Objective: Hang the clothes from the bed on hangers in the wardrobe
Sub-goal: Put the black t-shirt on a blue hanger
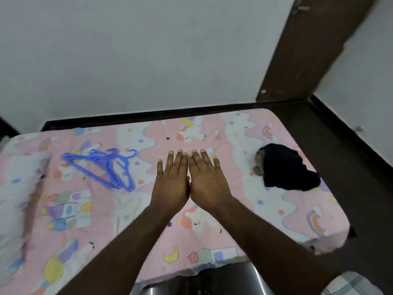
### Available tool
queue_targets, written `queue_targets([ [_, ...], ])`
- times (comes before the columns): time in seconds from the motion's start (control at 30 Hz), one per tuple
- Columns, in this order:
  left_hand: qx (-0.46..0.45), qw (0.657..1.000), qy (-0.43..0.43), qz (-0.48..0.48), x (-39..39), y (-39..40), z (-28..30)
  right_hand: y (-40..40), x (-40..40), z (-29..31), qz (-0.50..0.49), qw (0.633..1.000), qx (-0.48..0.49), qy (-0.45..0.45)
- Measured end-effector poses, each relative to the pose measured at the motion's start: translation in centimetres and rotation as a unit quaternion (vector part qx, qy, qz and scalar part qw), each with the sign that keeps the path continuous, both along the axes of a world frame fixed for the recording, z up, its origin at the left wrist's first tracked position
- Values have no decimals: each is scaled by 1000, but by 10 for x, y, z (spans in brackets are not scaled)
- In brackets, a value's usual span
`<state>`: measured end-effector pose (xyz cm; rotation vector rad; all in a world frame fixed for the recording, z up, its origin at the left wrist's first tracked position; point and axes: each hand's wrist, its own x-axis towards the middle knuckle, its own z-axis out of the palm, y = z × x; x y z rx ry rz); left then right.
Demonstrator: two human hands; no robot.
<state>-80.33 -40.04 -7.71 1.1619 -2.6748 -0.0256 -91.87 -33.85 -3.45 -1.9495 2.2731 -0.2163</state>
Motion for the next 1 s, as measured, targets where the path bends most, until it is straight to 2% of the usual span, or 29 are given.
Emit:
queue_targets([
  [0.3,8,987,-30,-156,-124,-41,-22,-5,-100,-12,-162,986,40,-19],
  [0.6,17,968,-67,-243,-250,-35,-53,16,-210,-45,-253,963,74,-54],
  [0.83,70,958,-80,-267,-386,-9,-96,52,-356,-99,-325,931,102,-134],
  [1.0,133,958,-105,-230,-482,4,-119,68,-466,-137,-406,883,88,-220],
])
